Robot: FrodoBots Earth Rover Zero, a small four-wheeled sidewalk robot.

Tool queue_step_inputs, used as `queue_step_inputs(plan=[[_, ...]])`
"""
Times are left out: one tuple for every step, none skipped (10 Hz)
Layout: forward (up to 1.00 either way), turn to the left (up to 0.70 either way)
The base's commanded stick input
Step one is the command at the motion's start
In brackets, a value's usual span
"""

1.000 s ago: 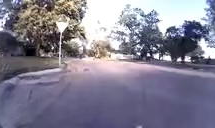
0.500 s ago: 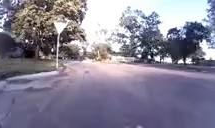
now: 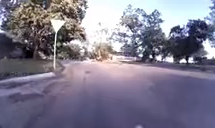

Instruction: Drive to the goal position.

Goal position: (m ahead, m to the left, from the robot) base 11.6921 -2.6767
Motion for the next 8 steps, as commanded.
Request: queue_step_inputs(plan=[[1.00,0.00],[1.00,0.00],[1.00,0.00],[1.00,0.00],[1.00,0.00],[1.00,0.00],[1.00,0.00],[1.00,0.00]])
